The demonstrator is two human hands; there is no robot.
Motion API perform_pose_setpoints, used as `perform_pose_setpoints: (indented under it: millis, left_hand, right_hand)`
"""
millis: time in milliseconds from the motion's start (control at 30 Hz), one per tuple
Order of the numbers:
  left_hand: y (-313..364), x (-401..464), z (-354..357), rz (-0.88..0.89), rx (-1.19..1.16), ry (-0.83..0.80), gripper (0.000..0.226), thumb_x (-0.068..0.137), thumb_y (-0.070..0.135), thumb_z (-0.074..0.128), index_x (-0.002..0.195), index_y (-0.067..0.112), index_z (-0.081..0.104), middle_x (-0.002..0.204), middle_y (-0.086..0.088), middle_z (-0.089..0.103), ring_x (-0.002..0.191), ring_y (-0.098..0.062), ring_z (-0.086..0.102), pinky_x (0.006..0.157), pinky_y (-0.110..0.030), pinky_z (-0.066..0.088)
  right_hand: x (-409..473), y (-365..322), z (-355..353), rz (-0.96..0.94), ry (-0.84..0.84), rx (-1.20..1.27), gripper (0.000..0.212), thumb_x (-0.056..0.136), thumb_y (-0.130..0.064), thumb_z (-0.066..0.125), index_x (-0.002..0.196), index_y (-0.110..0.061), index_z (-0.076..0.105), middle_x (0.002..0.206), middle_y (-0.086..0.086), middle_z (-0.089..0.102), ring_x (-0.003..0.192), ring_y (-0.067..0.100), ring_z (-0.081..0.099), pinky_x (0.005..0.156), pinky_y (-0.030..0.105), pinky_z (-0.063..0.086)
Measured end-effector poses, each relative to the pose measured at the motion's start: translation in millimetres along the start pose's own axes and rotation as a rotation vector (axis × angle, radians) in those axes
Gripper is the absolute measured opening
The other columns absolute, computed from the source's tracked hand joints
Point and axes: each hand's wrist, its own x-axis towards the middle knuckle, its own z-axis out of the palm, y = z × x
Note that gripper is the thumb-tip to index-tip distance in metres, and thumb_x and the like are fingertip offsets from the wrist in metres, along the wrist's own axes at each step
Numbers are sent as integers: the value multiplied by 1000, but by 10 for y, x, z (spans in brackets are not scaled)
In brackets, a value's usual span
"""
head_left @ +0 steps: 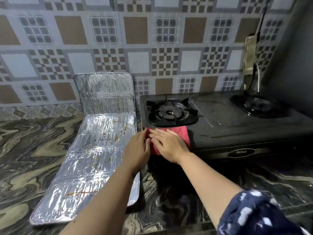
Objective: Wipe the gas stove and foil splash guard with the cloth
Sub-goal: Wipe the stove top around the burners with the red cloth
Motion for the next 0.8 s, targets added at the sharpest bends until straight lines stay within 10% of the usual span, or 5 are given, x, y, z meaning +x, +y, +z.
perform_pose_setpoints:
  millis: [800]
  left_hand:
    - [337,213,-33,167,430,-77,36,96,30,38,125,25,58,138,7,53,125,-17,50,98,-34,34]
  right_hand:
    - [-212,511,-293,268,-97,-130,46,102,-39,19,147,-36,26,159,-17,12,146,5,10,119,38,2]
